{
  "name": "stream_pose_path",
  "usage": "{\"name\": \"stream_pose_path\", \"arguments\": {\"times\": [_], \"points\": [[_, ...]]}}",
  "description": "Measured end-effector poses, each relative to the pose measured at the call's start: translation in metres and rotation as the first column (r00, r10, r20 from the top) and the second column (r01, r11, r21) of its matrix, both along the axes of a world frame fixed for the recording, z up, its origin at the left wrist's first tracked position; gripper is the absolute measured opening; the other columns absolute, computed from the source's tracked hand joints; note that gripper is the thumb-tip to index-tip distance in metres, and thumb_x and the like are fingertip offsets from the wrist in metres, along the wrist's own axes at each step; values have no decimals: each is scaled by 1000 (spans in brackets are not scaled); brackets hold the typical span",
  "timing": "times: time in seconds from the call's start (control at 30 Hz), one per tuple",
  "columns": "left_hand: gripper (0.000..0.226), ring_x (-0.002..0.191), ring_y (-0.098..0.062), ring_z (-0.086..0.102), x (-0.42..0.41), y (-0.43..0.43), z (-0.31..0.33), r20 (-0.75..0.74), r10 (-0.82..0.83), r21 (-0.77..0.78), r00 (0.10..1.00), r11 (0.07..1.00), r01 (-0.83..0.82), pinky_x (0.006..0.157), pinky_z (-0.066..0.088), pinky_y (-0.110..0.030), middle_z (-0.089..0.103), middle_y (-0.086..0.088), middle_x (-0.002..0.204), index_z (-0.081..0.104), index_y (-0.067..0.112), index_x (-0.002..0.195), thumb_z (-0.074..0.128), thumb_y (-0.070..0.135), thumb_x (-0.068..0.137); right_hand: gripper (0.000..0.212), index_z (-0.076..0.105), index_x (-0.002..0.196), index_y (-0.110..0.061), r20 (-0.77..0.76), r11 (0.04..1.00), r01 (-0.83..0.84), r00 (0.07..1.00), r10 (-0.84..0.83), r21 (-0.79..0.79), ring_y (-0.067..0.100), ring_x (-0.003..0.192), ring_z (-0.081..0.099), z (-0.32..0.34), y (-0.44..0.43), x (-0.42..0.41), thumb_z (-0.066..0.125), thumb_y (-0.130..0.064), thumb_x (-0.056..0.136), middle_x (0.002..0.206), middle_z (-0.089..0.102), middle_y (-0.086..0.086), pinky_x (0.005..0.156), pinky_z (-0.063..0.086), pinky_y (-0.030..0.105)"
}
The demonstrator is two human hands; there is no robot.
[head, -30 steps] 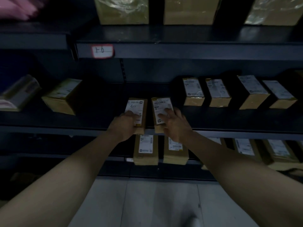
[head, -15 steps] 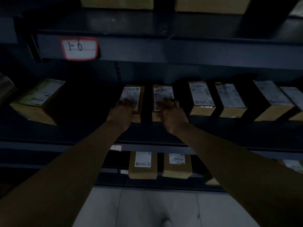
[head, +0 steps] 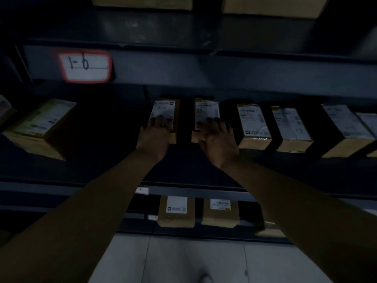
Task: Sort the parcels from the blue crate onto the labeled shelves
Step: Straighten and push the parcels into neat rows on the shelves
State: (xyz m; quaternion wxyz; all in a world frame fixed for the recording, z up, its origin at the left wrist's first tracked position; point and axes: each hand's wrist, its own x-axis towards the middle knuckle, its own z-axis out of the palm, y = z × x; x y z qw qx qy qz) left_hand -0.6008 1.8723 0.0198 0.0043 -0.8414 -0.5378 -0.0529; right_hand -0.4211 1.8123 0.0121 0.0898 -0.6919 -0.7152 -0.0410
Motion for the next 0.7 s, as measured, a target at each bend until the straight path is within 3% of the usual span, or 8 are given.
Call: {"name": "stream_pose_path", "arguments": {"times": [0.13, 0.23, 0.33, 0.43, 0.5, 0.7], "points": [[46, 129, -32, 40, -5, -42, 7, 116, -139, 55, 984, 990, 133, 104, 28, -43, 41, -17, 145, 45, 8, 138, 45, 7, 93, 49, 50, 137, -6, -42, 996, -40, 998, 43, 76, 37, 127, 44, 9, -52, -11, 59, -17, 90, 138, 51, 20, 108, 29, 47], [48, 129, -31, 39, -6, -84, 13, 163, -218, 48, 962, 976, 213, 104, 25, -41, 42, -16, 142, 44, 9, 139, 49, 7, 91, 45, 63, 120, 2, -77, 985, -92, 992, 104, 145, 42, 103, 61, 13, -97, -21, 74, -8, 78, 115, 65, 24, 89, 48, 49], [47, 125, -31, 43, -10, -131, 13, 209, -331, 58, 920, 944, 326, 104, 23, -42, 48, -15, 136, 48, 7, 136, 52, 5, 89, 40, 68, 110, 3, -98, 970, -212, 970, 224, 118, 39, 90, 66, 6, -145, -32, 78, -1, 71, 104, 68, 22, 75, 52, 44], [37, 102, -37, 59, -18, -173, -4, 277, -435, 90, 857, 900, 427, 93, 38, -47, 62, -21, 112, 64, -1, 115, 62, -5, 79, 35, 71, 103, 2, -77, 956, -286, 954, 291, 68, 36, 86, 68, -11, -181, -38, 79, -1, 69, 98, 70, 20, 75, 54, 43], [33, 99, -36, 60, -23, -191, -23, 307, -408, 43, 860, 908, 416, 86, 38, -43, 63, -19, 106, 66, 0, 111, 62, -4, 78, 34, 71, 105, 2, -79, 963, -268, 960, 269, 29, 37, 88, 68, -24, -194, -36, 78, -3, 72, 100, 70, 21, 77, 54, 45], [40, 124, -24, 42, -32, -200, -104, 181, -279, -117, 943, 946, 302, 97, 26, -33, 47, -6, 133, 50, 14, 134, 47, 16, 94, 46, 44, 141, -11, -27, 974, -146, 989, 144, -175, 29, 131, 40, -90, -204, -16, 48, -25, 98, 144, 45, 13, 103, 29, 36]]}}
